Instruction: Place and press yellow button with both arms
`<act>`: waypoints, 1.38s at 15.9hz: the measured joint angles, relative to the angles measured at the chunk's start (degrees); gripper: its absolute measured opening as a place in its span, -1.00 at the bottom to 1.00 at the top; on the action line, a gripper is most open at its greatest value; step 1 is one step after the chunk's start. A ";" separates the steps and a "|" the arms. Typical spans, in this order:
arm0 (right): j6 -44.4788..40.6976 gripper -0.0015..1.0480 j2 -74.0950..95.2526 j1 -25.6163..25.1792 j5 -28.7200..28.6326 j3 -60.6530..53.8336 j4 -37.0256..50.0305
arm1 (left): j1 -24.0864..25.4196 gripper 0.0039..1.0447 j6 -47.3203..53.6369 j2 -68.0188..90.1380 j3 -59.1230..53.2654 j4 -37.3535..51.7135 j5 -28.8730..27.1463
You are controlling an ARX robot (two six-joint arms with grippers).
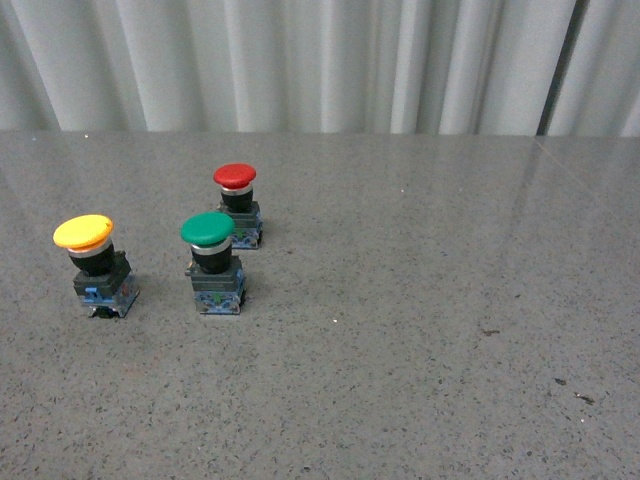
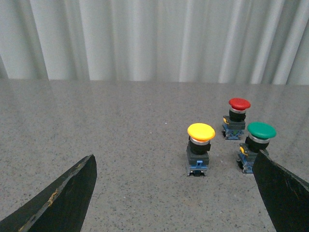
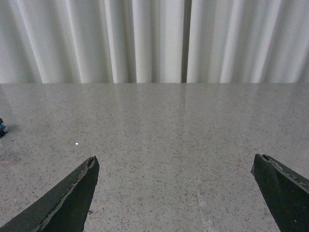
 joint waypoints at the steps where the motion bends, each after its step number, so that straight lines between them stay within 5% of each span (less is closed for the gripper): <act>1: 0.00 0.87 0.00 0.00 0.00 0.00 0.00 | 0.00 0.88 0.00 0.00 0.00 0.00 0.02; 16: 0.00 0.87 0.00 0.00 0.00 0.00 0.00 | 0.00 0.88 -0.02 0.00 0.00 0.00 0.02; 18: -0.02 0.87 0.00 0.00 0.07 0.00 0.00 | -5.51 0.88 -0.33 8.57 4.66 -9.09 -12.74; 20: 0.02 0.87 0.02 0.00 0.02 0.00 -0.04 | -2.49 0.88 0.81 21.40 9.60 2.56 -14.27; 22: 0.00 0.87 0.00 0.00 0.02 0.00 0.00 | 0.52 0.88 1.73 37.09 16.96 14.75 -7.91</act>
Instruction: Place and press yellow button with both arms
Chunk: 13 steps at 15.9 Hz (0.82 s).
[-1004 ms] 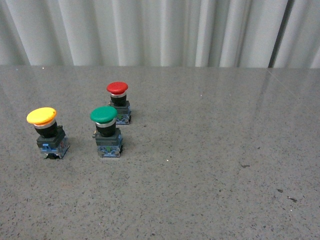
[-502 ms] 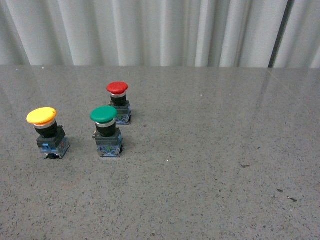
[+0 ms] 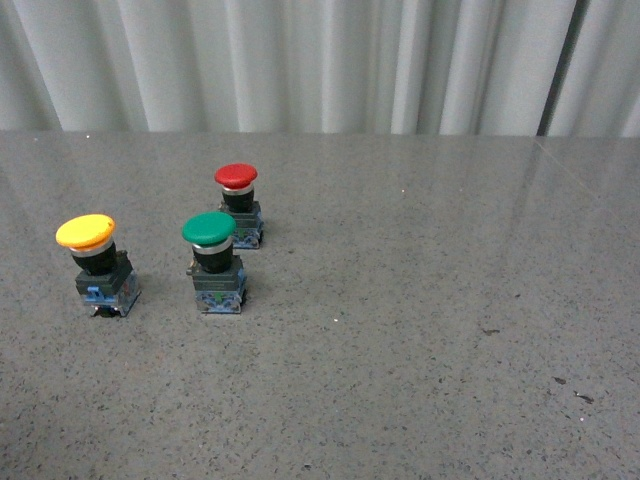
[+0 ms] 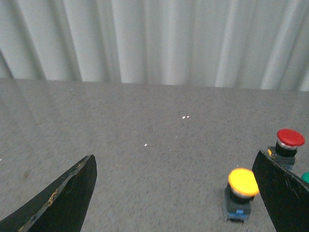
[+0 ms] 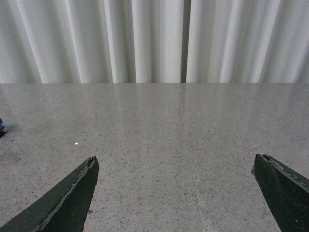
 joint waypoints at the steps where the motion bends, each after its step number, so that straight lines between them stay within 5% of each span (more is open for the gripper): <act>1: 0.00 0.87 0.02 0.00 0.00 0.00 0.00 | 0.44 0.88 0.22 8.22 3.96 3.58 2.69; 6: 0.00 0.87 0.02 0.00 0.00 0.00 0.00 | -3.74 0.88 0.63 39.69 21.62 2.34 8.57; 13: 0.02 0.87 0.02 0.00 0.00 0.00 0.00 | -6.56 0.88 -1.62 51.39 23.80 2.69 10.21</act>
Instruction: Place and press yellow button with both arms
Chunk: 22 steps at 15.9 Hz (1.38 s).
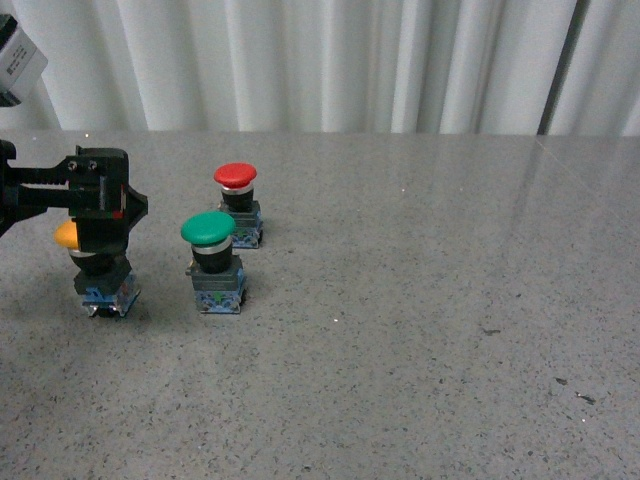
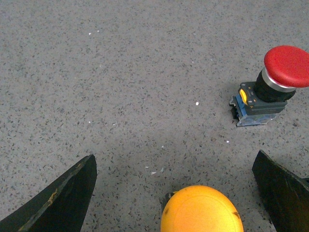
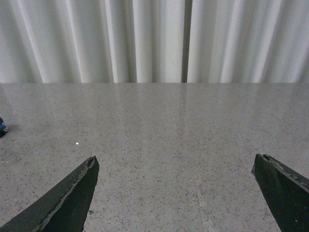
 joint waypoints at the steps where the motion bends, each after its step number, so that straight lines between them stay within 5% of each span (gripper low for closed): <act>1: -0.02 0.87 0.00 0.00 0.00 0.00 0.00 | 0.00 0.88 -0.04 0.55 -0.04 0.24 0.48; 6: -0.02 0.87 0.00 0.00 -0.02 0.00 0.00 | -0.24 0.88 0.22 2.08 -0.39 1.03 1.20; 13: -0.02 0.87 0.00 0.00 -0.02 0.00 0.00 | -1.05 -0.33 1.70 1.81 -0.39 -0.74 0.92; 18: -0.02 0.87 0.00 0.00 -0.02 0.00 0.00 | -3.26 -0.35 3.91 -10.47 2.40 -7.82 0.72; 22: 0.00 0.87 0.00 0.00 -0.02 0.00 0.00 | -12.68 -0.35 1.25 -9.07 14.64 -8.59 -1.18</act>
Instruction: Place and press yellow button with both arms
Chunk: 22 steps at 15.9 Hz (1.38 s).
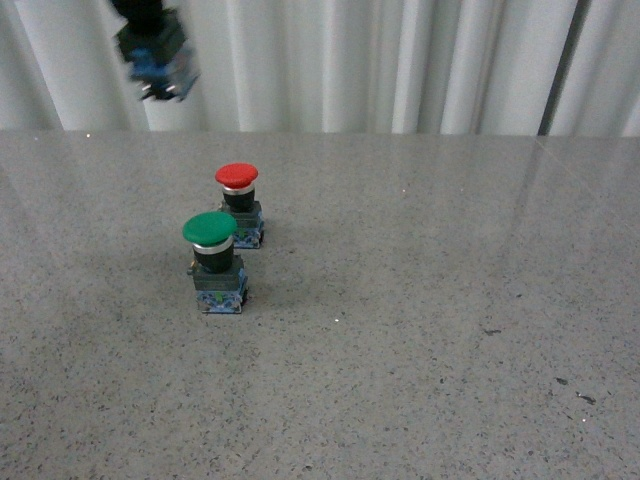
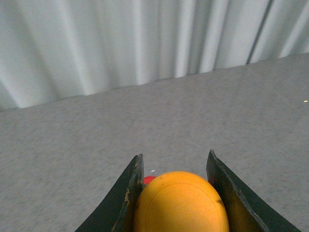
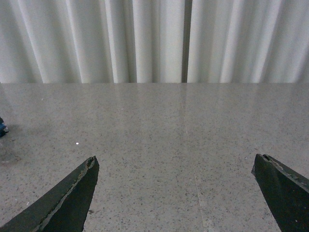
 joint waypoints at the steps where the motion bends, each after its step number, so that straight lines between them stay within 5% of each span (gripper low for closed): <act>1: -0.02 0.87 0.00 0.00 0.00 0.00 0.00 | -3.34 -0.35 -2.23 3.58 3.52 0.42 -1.81; 8: 0.00 0.87 0.00 0.00 0.02 0.00 0.00 | -16.48 -0.36 -19.91 20.96 10.60 0.04 -9.01; 22: -0.02 0.87 0.00 0.00 0.02 0.00 0.00 | -18.56 -0.36 -22.45 31.17 12.11 1.53 -9.01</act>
